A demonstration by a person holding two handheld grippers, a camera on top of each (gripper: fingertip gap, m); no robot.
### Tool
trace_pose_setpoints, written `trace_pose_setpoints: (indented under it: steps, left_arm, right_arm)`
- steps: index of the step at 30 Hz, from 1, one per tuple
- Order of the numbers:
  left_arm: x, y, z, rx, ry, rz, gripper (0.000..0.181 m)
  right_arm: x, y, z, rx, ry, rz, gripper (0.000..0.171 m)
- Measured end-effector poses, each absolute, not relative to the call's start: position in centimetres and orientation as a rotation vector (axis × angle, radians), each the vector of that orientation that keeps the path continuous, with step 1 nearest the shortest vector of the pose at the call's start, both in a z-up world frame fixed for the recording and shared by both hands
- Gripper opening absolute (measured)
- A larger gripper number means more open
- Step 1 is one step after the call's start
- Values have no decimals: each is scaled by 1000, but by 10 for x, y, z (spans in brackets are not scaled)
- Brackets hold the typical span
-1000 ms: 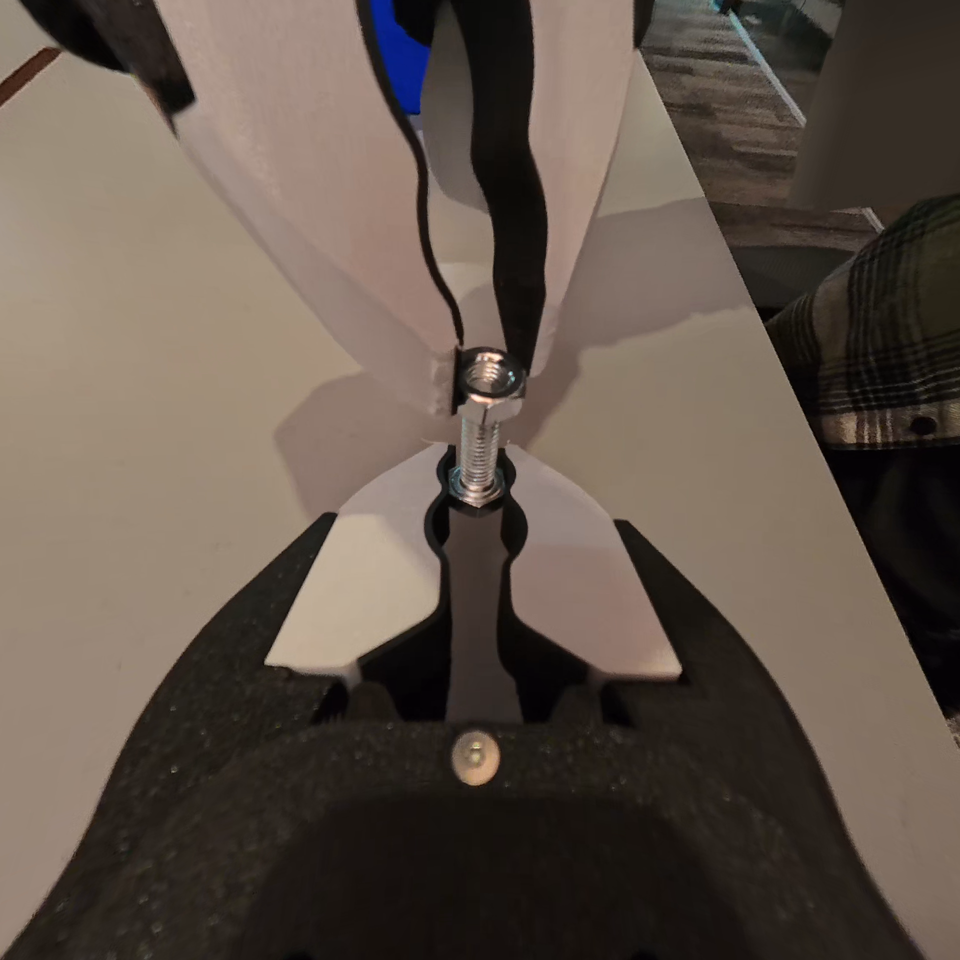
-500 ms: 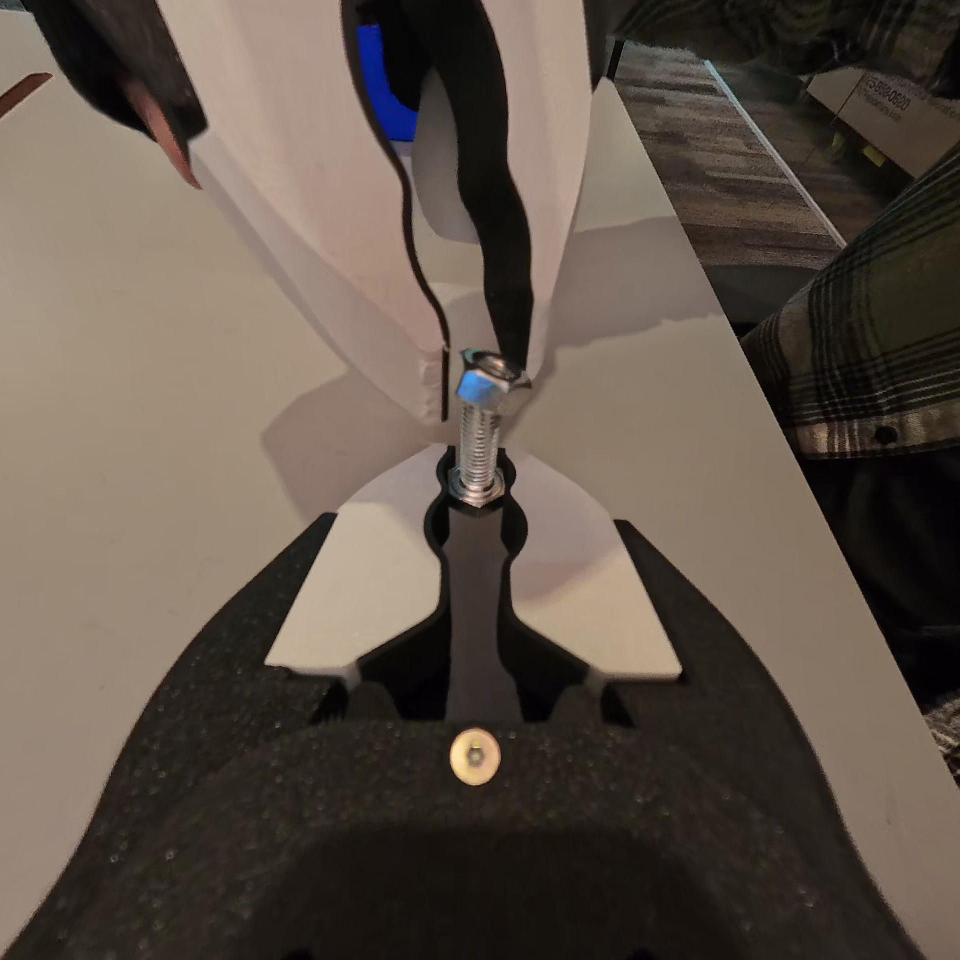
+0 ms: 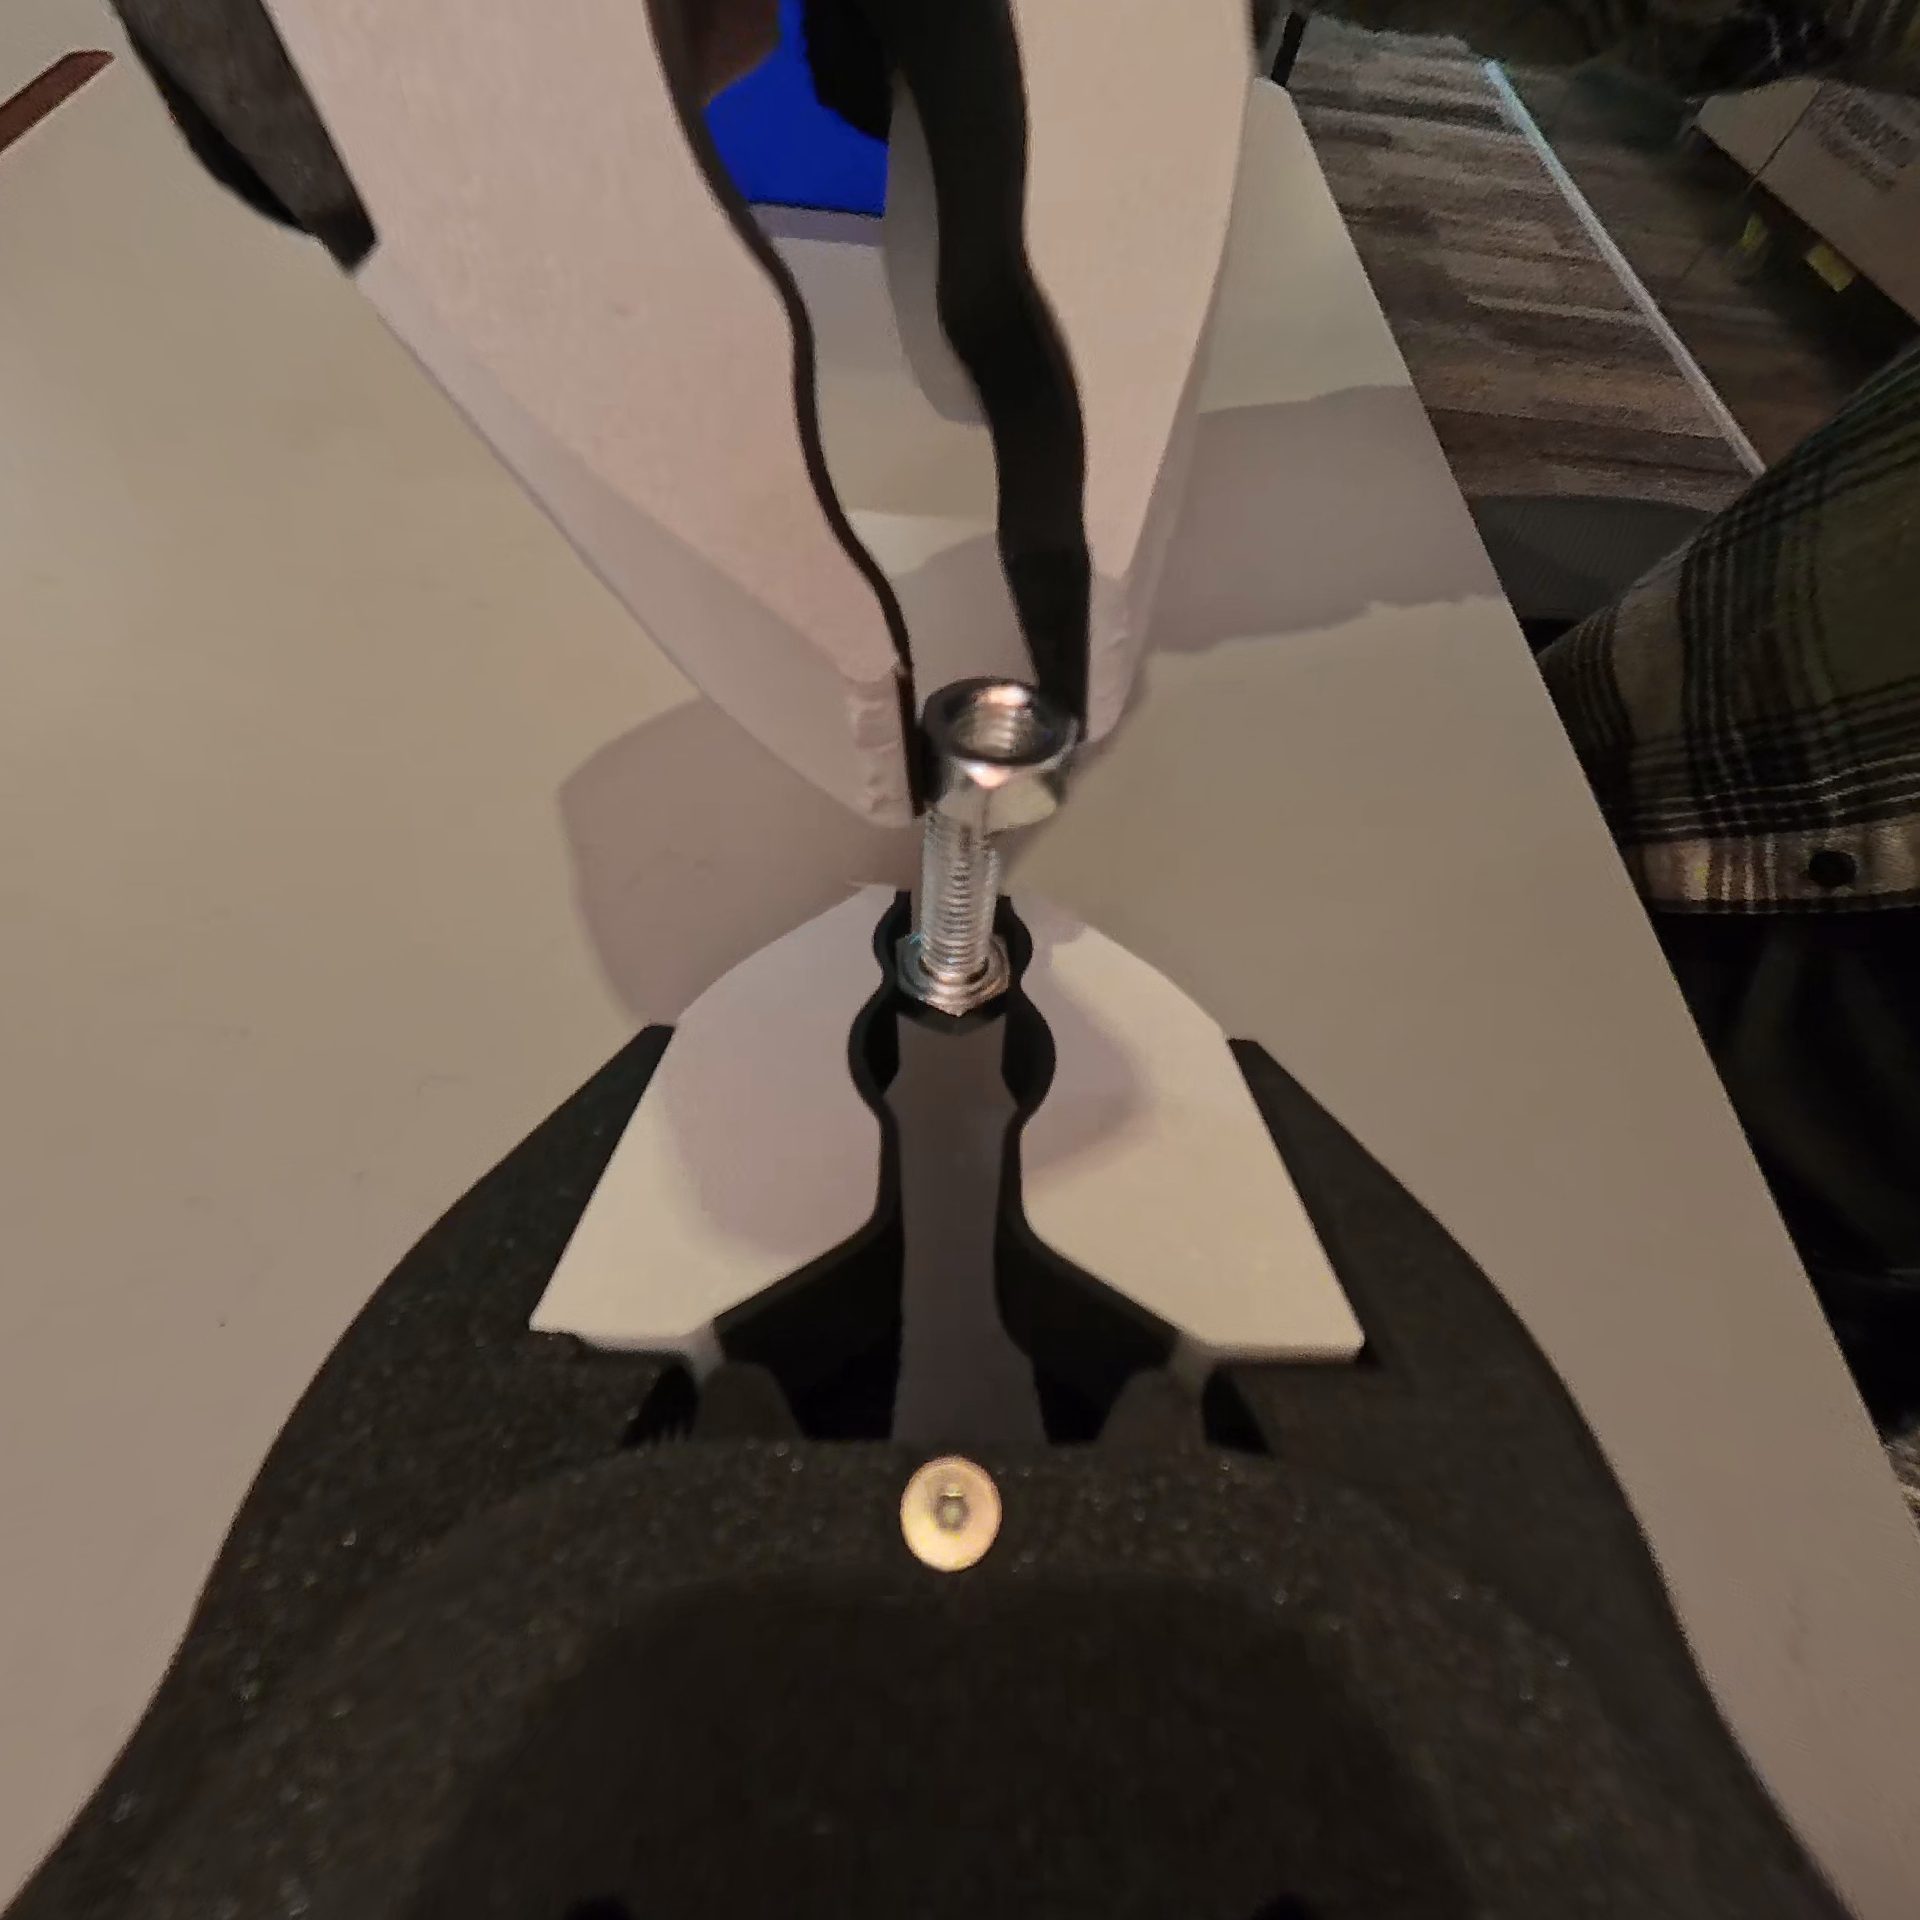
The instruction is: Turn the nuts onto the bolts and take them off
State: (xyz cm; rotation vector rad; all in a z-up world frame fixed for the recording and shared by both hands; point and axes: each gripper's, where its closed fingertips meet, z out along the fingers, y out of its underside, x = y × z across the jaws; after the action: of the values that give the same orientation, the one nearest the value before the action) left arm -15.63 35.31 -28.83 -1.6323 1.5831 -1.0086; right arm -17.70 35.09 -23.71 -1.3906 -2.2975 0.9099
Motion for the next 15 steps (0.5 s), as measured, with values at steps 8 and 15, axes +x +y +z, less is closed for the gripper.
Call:
trace_pose_setpoints:
  steps: [8,15]
  left_arm:
    - [-176,389,-285,-1710,1434,-875,15]
    - [-187,407,-274,-1710,1309,-841,15]
  right_arm:
    - [-132,391,-275,-1833,-1989,675,19]
    - [-103,391,-343,-2070,-2000,543,19]
